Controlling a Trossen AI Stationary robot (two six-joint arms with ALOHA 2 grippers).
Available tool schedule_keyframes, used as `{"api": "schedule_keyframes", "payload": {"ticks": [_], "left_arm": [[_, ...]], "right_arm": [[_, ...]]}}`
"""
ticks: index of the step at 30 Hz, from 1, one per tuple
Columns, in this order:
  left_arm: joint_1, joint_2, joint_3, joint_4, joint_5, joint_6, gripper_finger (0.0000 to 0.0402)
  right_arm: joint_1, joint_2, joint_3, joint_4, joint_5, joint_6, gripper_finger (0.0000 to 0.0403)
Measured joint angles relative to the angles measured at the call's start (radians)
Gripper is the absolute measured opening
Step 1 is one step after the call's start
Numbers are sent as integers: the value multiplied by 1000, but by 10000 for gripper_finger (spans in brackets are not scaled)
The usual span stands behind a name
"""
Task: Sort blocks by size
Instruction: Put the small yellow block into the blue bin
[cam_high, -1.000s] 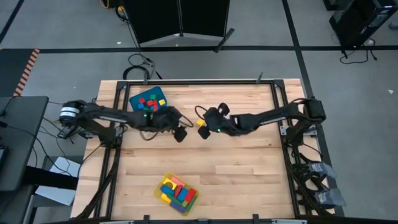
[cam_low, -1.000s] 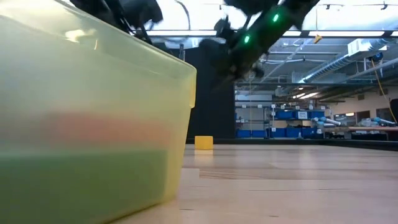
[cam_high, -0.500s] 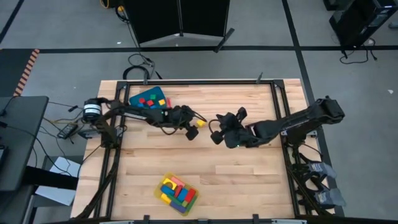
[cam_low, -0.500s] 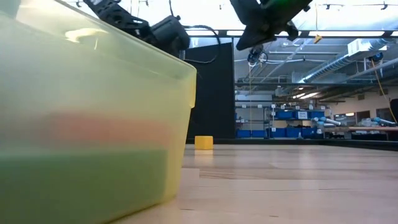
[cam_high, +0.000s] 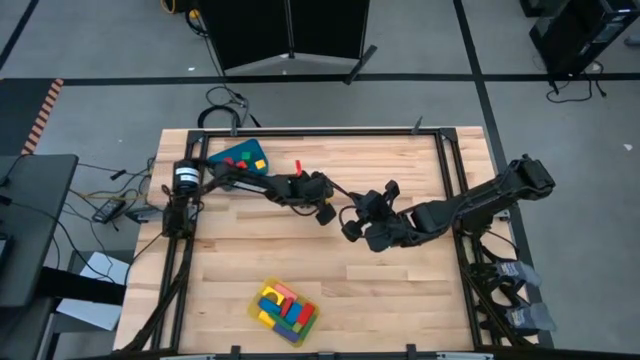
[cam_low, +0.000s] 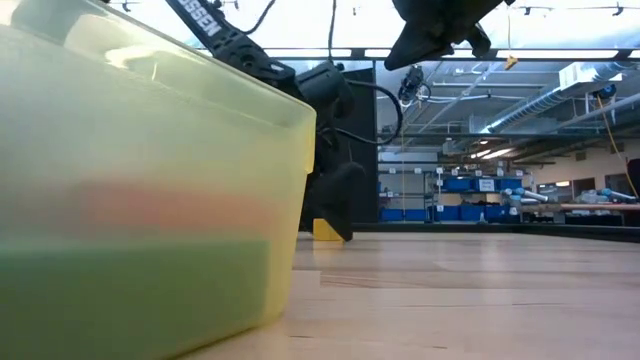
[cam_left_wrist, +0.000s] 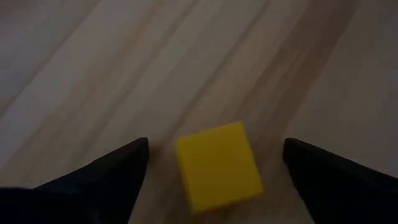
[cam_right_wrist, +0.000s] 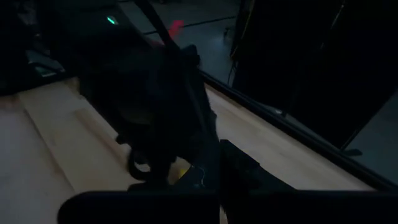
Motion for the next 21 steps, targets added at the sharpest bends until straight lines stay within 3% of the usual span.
{"api": "schedule_keyframes", "payload": {"ticks": [3, 6, 11, 17, 21], "left_arm": [[-1, 27, 19, 0, -26, -4, 355], [-1, 34, 22, 2, -23, -14, 300], [3, 29, 23, -42, -33, -22, 142], [5, -17, 16, -135, -49, 2, 139], [5, -124, -2, -203, -119, 29, 139]], "right_arm": [[12, 0, 0, 1, 3, 0, 9], [20, 0, 0, 0, 3, 0, 9], [21, 0, 0, 1, 3, 0, 9], [25, 0, 0, 1, 3, 0, 9], [41, 0, 0, -2, 3, 0, 9]]}}
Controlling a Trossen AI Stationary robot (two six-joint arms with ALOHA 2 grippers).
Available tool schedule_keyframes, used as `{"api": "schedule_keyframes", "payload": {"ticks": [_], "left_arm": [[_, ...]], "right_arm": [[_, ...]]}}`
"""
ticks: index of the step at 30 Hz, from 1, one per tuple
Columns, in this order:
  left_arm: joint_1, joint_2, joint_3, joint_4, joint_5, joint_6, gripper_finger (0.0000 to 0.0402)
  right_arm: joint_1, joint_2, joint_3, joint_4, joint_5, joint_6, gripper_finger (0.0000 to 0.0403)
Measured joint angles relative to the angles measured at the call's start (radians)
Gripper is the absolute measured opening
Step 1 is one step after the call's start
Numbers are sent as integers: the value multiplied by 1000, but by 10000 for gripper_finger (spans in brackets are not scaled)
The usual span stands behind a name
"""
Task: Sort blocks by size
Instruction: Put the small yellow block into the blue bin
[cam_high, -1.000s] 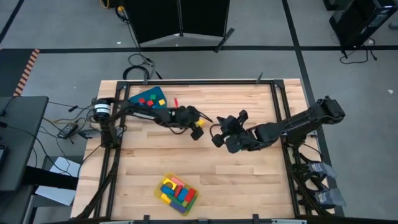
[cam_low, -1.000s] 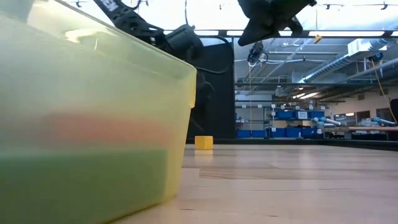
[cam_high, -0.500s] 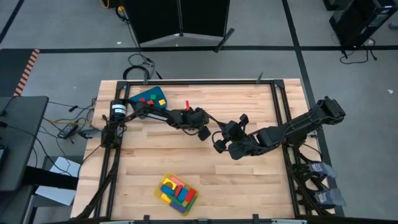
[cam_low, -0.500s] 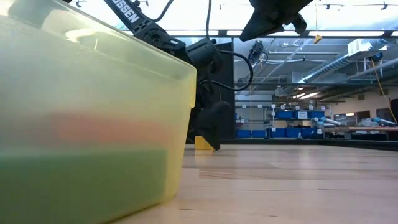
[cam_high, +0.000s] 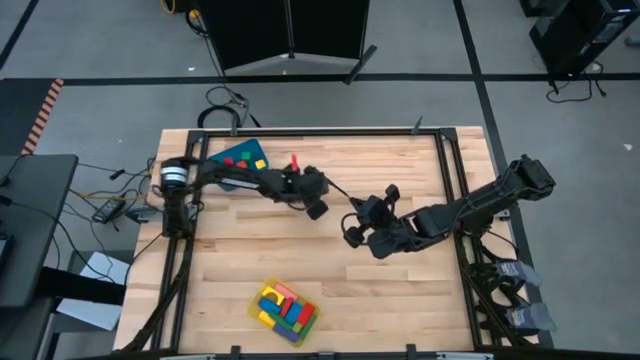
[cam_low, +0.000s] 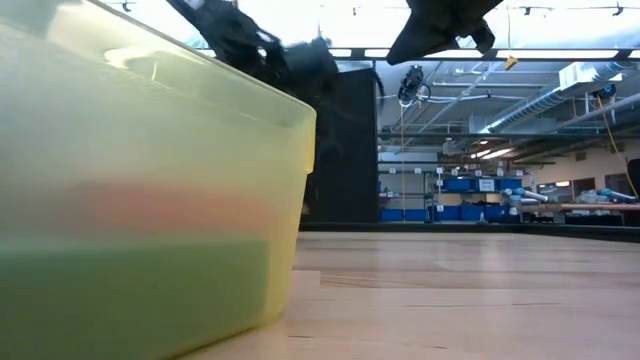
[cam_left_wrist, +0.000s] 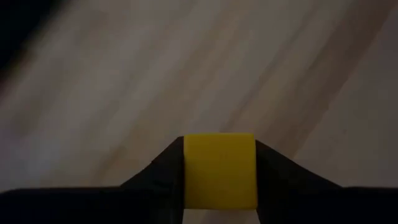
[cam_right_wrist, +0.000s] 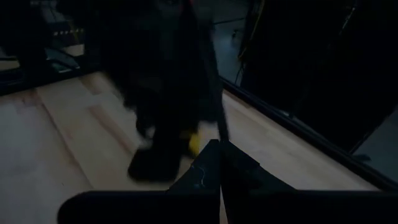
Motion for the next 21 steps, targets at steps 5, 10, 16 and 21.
{"api": "schedule_keyframes", "payload": {"ticks": [5, 10, 16, 21], "left_arm": [[28, -244, -194, 39, -6, -11, 139], [48, -558, -441, 94, 31, -54, 139], [65, -867, -622, 23, 5, -130, 139], [151, -1001, -702, -47, -59, -224, 139]], "right_arm": [[33, 0, 0, -5, 0, -1, 9], [61, 1, 0, -9, 18, -9, 9], [66, 1, 0, -10, 19, -11, 9], [66, 1, 0, 2, 19, -11, 9]]}}
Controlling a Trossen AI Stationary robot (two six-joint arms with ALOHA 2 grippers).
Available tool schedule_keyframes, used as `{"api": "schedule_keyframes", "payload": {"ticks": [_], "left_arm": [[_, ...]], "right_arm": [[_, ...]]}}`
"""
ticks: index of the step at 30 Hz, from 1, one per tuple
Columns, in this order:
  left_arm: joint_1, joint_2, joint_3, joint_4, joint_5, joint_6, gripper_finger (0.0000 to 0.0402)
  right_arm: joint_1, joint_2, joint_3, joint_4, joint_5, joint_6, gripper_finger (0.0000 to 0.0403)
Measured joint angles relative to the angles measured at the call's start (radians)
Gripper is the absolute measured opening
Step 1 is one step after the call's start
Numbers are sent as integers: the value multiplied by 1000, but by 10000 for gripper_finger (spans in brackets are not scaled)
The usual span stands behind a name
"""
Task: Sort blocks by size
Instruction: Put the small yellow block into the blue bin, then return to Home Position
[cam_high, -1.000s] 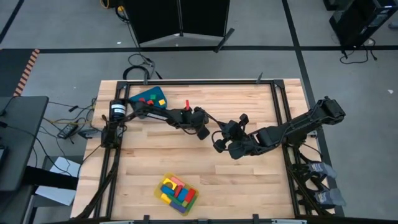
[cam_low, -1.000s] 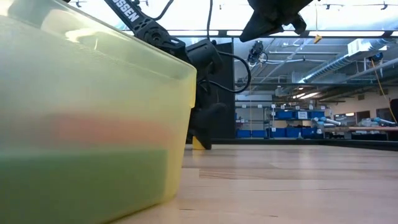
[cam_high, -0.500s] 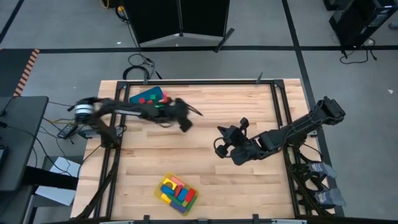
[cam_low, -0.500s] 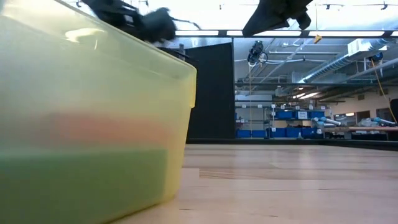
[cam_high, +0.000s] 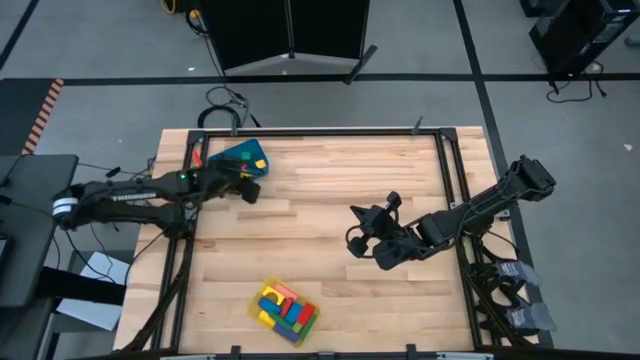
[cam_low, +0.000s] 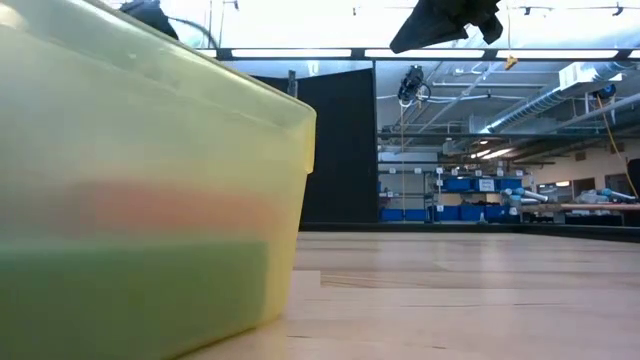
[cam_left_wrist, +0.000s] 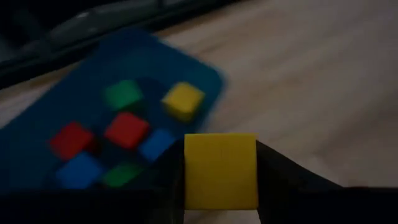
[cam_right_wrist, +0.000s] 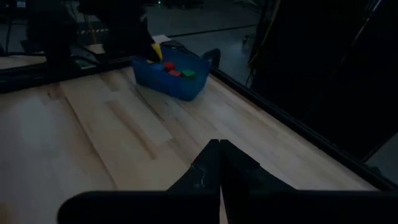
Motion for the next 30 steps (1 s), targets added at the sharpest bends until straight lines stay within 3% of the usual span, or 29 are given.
{"api": "schedule_keyframes", "payload": {"ticks": [4, 9, 11, 16, 20, 24, 30], "left_arm": [[86, -8, -31, -20, -82, -66, 139], [160, 12, -33, -5, -73, -85, 139], [166, 12, -33, 5, -71, -64, 171], [160, -8, -33, 72, -2, 18, 306], [126, -53, -33, 111, 14, 81, 345], [65, -143, -33, 129, 12, 138, 300], [-89, -292, -68, 184, 48, 209, 151]], "right_arm": [[0, 0, 0, 11, 0, 0, 9], [10, 0, 0, 10, 0, 0, 9], [16, 0, 0, 10, 0, 0, 9], [20, 0, -36, 33, -1, -23, 9], [24, 0, -105, 72, -12, -24, 6], [57, -22, -208, 162, -30, -24, 4], [124, -130, -458, 490, -95, -151, 4]]}}
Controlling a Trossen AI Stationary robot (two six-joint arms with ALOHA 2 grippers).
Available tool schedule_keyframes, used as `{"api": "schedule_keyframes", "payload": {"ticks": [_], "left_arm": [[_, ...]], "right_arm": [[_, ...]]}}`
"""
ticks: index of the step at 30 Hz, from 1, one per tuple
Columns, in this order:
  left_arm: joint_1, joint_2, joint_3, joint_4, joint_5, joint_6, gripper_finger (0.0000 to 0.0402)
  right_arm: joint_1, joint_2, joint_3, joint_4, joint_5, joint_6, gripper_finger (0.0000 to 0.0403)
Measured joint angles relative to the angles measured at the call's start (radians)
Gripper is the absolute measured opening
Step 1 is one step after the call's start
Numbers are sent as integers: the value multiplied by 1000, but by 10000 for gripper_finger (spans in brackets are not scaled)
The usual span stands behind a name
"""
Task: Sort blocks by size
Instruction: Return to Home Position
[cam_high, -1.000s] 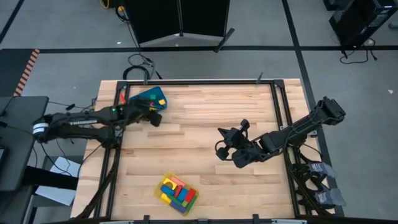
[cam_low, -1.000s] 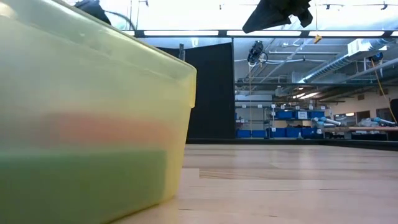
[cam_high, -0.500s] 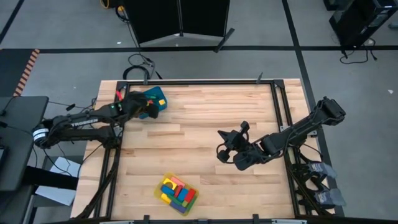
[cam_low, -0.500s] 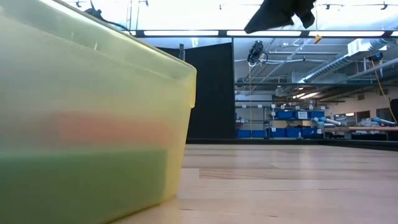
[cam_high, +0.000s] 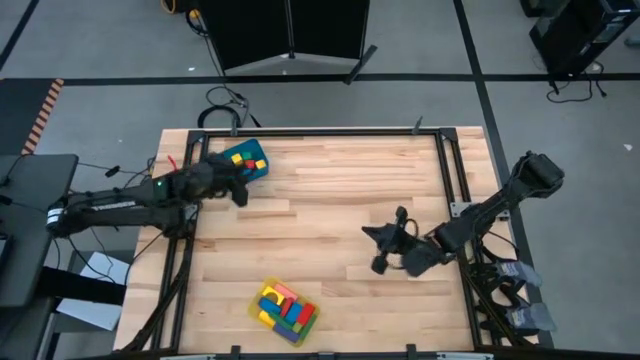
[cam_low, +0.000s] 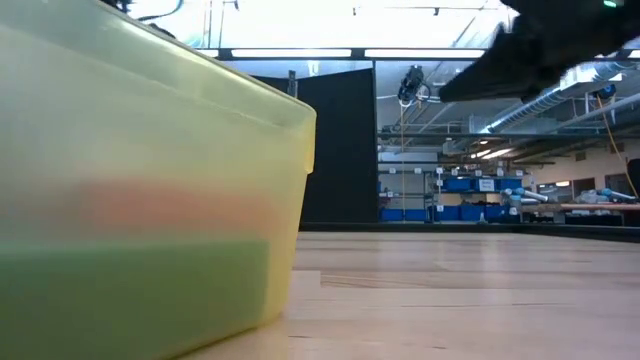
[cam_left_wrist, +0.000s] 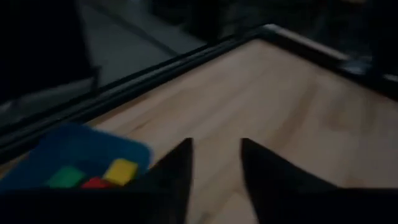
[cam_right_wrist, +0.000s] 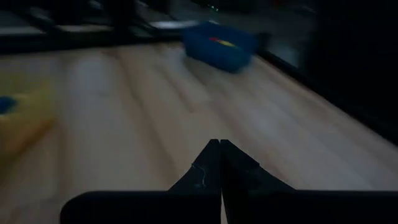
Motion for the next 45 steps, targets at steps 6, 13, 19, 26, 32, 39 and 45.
{"api": "schedule_keyframes", "payload": {"ticks": [6, 13, 19, 26, 32, 39, 45], "left_arm": [[-165, -108, -170, 235, -14, 89, 16], [-323, -216, -306, 386, -60, 151, 11], [-449, -235, -317, 383, -160, 200, 5], [-603, -282, -317, 373, -295, 244, 4], [-693, -353, -317, 298, -372, 253, 3], [-761, -407, -317, 262, -416, 272, 3], [-781, -434, -322, 229, -405, 252, 2]], "right_arm": [[-15, -136, -307, 574, -218, -295, 4], [-245, -210, -510, 858, -602, -358, 4], [-492, -206, -502, 865, -975, -415, 4], [-597, -269, -587, 935, -1053, -412, 4], [-551, -345, -595, 822, -975, -402, 4], [-434, -492, -595, 622, -812, -440, 3], [-366, -702, -595, 430, -768, -494, 3]]}}
